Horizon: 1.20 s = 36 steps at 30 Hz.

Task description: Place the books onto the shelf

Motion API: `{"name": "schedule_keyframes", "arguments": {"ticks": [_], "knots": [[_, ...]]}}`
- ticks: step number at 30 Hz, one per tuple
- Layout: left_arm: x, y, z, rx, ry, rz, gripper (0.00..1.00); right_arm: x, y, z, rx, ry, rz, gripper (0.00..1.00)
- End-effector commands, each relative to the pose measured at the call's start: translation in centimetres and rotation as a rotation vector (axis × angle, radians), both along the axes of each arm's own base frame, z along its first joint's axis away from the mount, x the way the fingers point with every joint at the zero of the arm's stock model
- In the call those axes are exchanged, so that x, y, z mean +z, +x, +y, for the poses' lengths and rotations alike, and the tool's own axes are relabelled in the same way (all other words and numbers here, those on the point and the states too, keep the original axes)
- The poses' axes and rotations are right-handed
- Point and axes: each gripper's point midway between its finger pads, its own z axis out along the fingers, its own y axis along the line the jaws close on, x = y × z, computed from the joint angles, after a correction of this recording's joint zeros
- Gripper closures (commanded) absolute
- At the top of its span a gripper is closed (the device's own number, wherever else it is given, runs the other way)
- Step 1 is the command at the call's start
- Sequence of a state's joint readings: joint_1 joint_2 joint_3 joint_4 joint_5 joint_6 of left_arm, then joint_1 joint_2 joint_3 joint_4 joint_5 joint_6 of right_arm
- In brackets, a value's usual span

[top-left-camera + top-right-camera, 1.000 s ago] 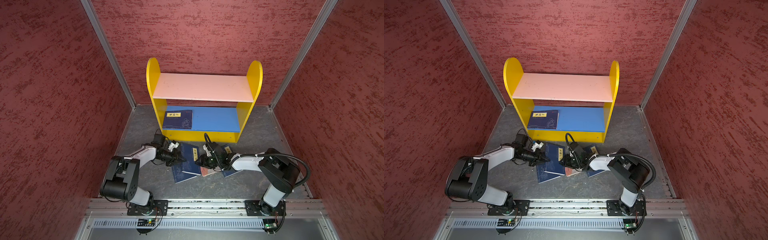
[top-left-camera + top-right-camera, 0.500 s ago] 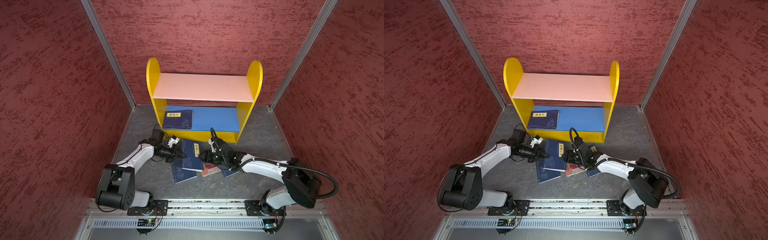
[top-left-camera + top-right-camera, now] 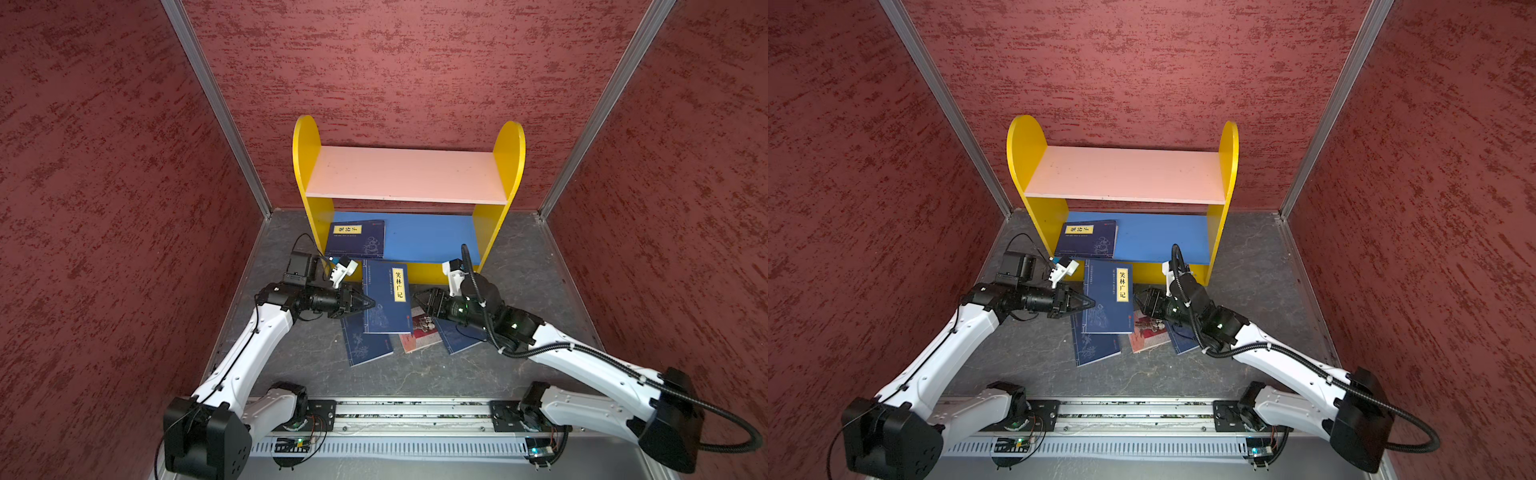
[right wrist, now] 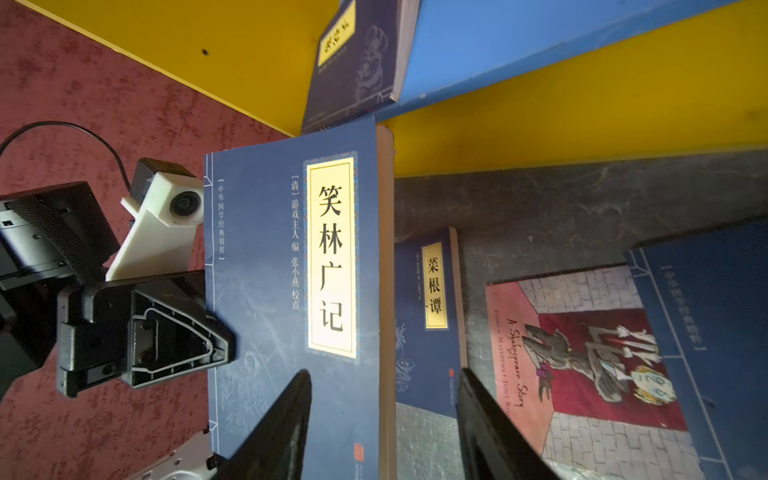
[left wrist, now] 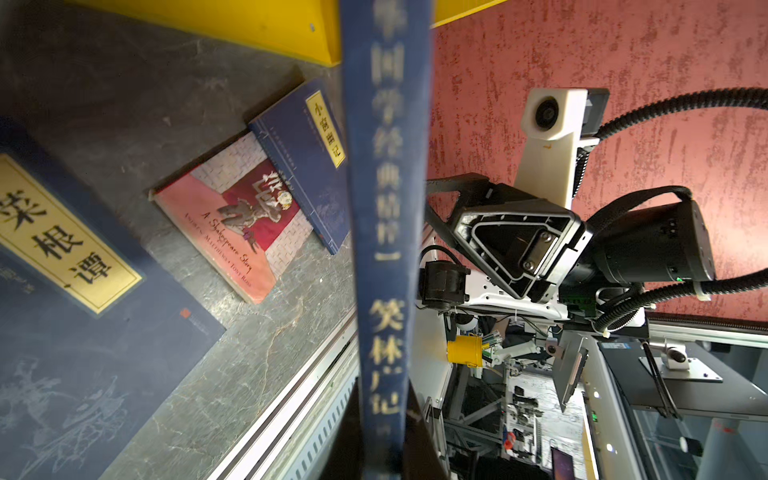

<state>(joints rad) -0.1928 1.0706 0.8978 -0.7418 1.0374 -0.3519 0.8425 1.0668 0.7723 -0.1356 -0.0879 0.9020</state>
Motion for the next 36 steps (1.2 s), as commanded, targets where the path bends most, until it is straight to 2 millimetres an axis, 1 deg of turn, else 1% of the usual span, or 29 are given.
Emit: {"name": "schedule_keyframes", "arguments": {"ticks": [1,4,7,9,11,16,21,23,26,29,30,33,36], "knots": [[2.5,1.3,0.0,0.054,-0.024,-0.1,1.0,1.6,0.2,-0.7,-0.044,0.033,-0.021,0.42],[3.2,2.6,0.2,0.108,-0.028,-0.139,1.0,2.5,0.4,-1.2,-0.082,0.084,-0.022,0.41],[3.5,3.9,0.6,0.169,-0.002,-0.154,1.0,3.6,0.1,-0.7,-0.069,0.189,-0.035,0.39],[3.7,4.4,0.8,0.195,0.002,-0.162,1.0,3.8,0.0,-0.1,-0.049,0.228,-0.026,0.38],[4.0,4.4,0.9,0.198,-0.003,-0.178,1.0,3.9,-0.2,0.8,-0.018,0.27,-0.006,0.38],[3.7,5.3,1.6,0.243,0.037,-0.199,1.0,4.0,-0.7,3.1,0.076,0.347,0.045,0.36],[4.9,6.3,2.5,0.307,0.035,-0.217,1.0,4.6,-1.0,3.7,0.095,0.435,0.061,0.32],[5.3,7.0,3.0,0.346,0.041,-0.222,1.0,4.3,-1.1,4.2,0.117,0.434,0.075,0.32],[6.3,7.8,3.4,0.371,0.042,-0.227,1.0,4.0,-1.1,4.8,0.129,0.419,0.091,0.31],[7.1,8.3,3.4,0.387,0.018,-0.224,1.0,4.2,-0.9,5.5,0.148,0.475,0.094,0.31],[7.3,8.4,3.4,0.394,0.008,-0.223,1.0,4.5,-0.9,5.8,0.161,0.504,0.09,0.3],[7.4,8.9,3.4,0.412,-0.019,-0.199,1.0,4.8,-0.4,6.9,0.184,0.557,0.09,0.3],[7.0,9.2,3.4,0.429,-0.032,-0.16,1.0,5.5,0.4,7.9,0.189,0.592,0.072,0.3]]}}
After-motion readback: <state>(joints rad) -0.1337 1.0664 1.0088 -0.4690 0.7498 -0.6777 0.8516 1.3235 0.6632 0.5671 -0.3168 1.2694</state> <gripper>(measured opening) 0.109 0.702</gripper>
